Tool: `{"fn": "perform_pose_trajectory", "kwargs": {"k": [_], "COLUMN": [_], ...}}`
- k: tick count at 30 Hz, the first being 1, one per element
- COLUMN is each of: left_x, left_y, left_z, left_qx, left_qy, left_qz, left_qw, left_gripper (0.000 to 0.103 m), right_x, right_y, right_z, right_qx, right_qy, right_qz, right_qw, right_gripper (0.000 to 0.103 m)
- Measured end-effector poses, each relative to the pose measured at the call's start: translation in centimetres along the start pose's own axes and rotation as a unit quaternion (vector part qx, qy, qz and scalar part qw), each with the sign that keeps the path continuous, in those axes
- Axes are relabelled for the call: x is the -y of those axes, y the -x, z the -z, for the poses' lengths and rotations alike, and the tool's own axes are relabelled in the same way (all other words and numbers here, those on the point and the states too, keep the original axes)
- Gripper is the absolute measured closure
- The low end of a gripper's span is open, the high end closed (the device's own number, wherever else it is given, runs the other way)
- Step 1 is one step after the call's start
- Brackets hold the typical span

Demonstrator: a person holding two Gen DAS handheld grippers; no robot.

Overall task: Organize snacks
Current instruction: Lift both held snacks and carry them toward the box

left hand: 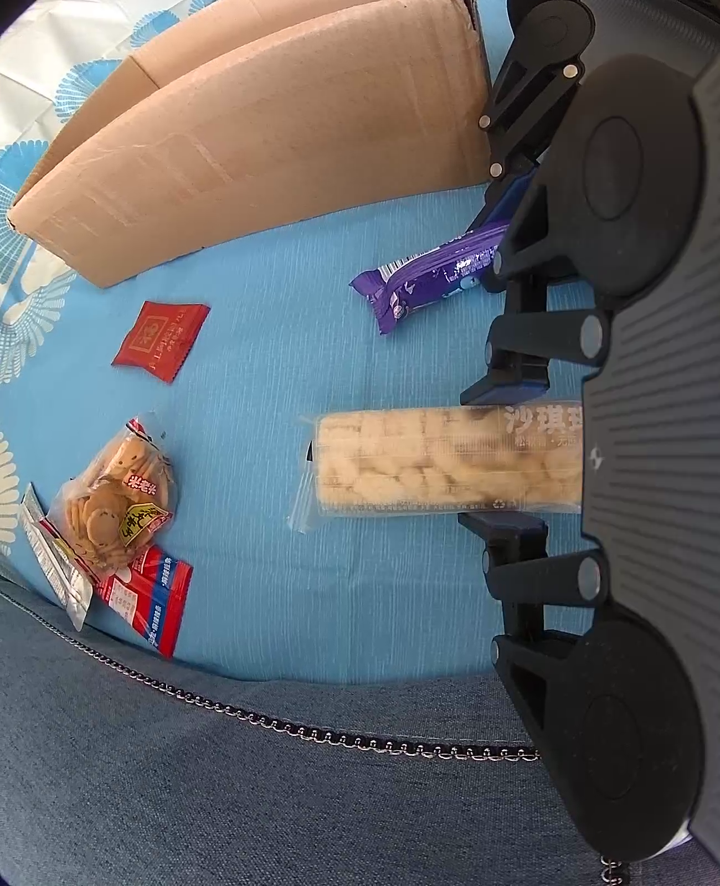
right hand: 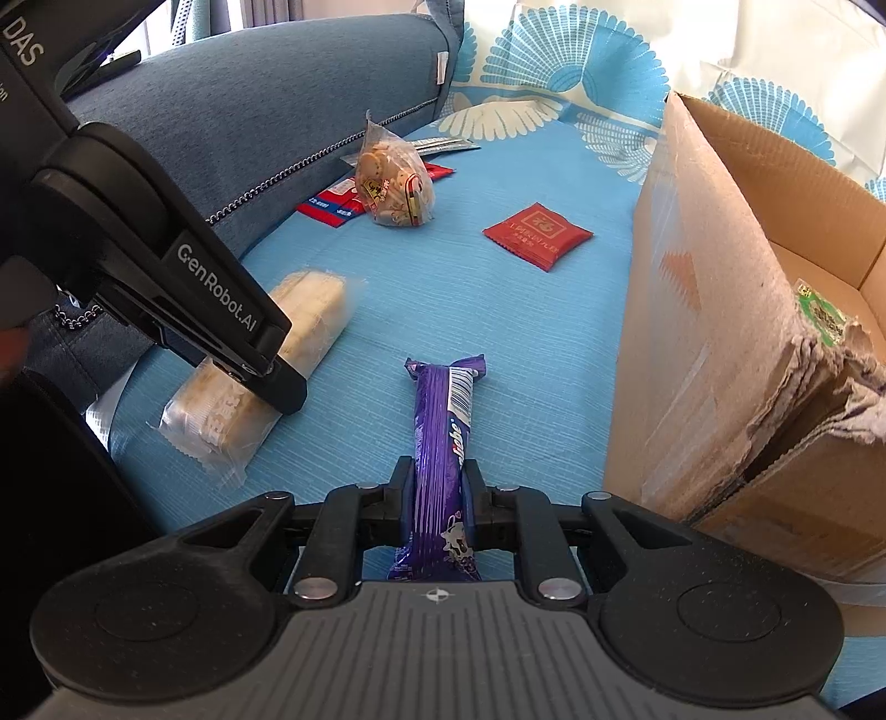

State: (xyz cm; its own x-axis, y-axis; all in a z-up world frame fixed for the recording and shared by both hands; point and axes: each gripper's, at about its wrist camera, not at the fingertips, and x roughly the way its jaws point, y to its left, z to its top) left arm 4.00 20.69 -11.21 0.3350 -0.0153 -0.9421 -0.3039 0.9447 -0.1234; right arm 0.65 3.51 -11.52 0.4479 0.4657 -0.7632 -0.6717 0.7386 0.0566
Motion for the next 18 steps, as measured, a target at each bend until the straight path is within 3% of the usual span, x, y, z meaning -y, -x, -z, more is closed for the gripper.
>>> {"fn": "perform_pose_trajectory", "kwargs": {"k": [18], "left_x": [-0.4], "left_y": [1.1], "left_z": [0.4], "left_qx": [0.009], "left_qy": [0.006], "left_qz": [0.007], "left_qw": [0.9999], "left_gripper": [0.063], "right_x": [0.3], "right_y": [0.5], "right_z": [0.2], "right_qx": [0.005], "right_qy": [-0.006], "right_qz": [0.043], "right_qw": [0.999], "right_gripper": [0.088]}}
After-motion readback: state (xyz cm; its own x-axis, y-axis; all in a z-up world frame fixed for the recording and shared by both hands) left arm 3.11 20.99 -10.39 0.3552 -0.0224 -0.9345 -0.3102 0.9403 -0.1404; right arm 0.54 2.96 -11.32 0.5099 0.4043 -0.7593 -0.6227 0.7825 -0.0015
